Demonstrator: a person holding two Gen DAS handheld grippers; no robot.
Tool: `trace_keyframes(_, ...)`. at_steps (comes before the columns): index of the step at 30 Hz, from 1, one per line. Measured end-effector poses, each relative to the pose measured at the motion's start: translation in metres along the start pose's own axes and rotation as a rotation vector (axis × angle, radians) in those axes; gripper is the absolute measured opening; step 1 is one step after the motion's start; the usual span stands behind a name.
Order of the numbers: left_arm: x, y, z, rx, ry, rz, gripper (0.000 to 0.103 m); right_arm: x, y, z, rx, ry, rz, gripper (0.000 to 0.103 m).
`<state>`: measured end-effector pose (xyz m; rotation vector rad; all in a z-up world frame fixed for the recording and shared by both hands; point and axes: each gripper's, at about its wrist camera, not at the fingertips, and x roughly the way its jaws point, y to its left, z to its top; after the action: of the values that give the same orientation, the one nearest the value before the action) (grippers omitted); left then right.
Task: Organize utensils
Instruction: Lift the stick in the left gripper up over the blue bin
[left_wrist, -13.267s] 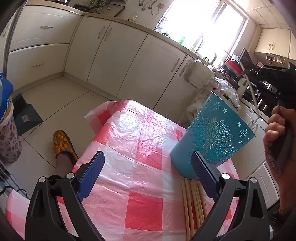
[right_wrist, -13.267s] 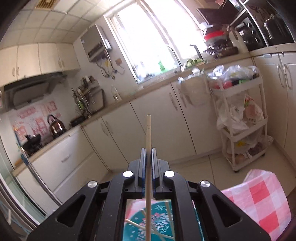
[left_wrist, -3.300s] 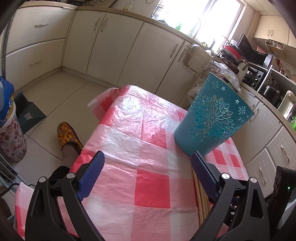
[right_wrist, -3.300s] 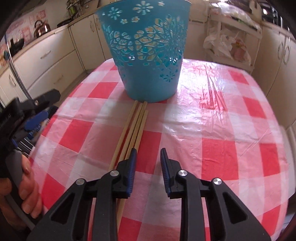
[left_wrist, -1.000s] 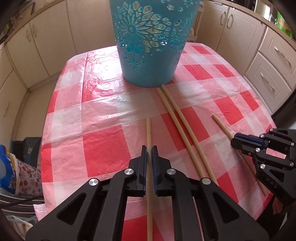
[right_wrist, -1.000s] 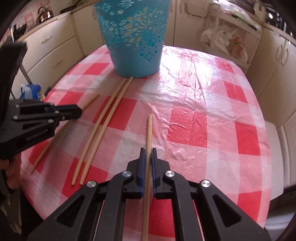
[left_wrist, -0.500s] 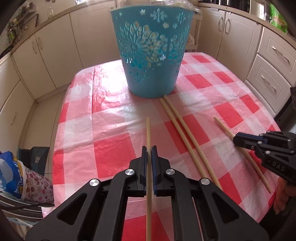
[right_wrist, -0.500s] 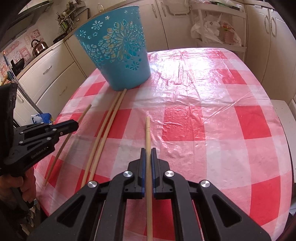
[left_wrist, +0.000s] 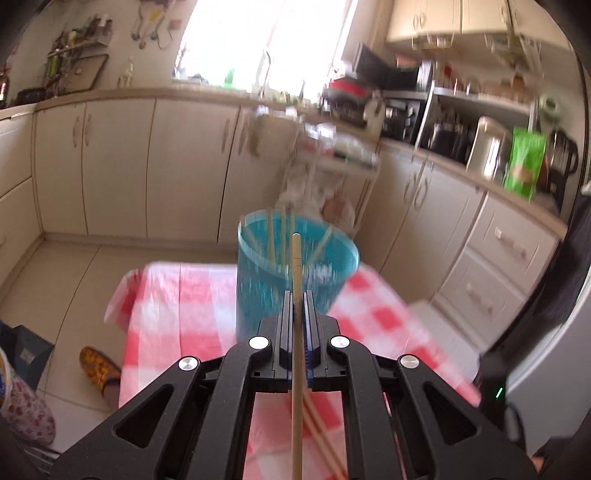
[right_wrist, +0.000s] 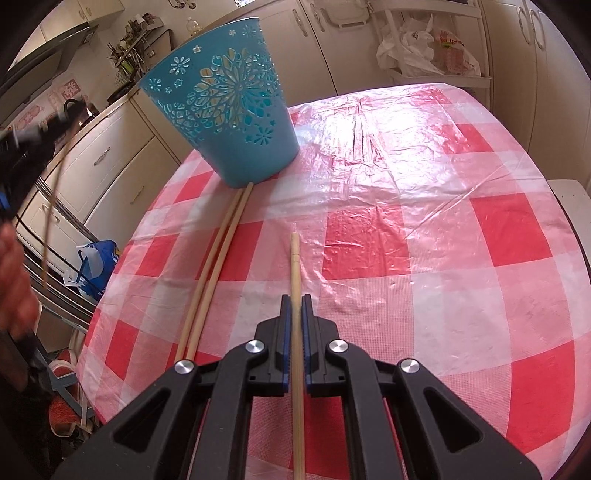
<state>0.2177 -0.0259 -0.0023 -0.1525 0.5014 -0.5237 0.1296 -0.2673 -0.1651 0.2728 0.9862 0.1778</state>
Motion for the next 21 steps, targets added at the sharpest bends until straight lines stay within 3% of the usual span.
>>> trace_keyframes(7,0.0,-0.001,0.064,-0.046,-0.187,-0.04,0.005,0.0,-0.003,0.0,0.012,-0.001,0.013,0.006)
trace_keyframes(16,0.04,-0.006,0.115,-0.094,-0.294,-0.037,0.005,0.0,-0.007,0.0,0.033,-0.001,0.035,0.006)
trace_keyframes(21,0.072,-0.008,0.129,-0.106,-0.35,0.006,0.005,0.0,-0.01,0.0,0.05,-0.001,0.053,0.006)
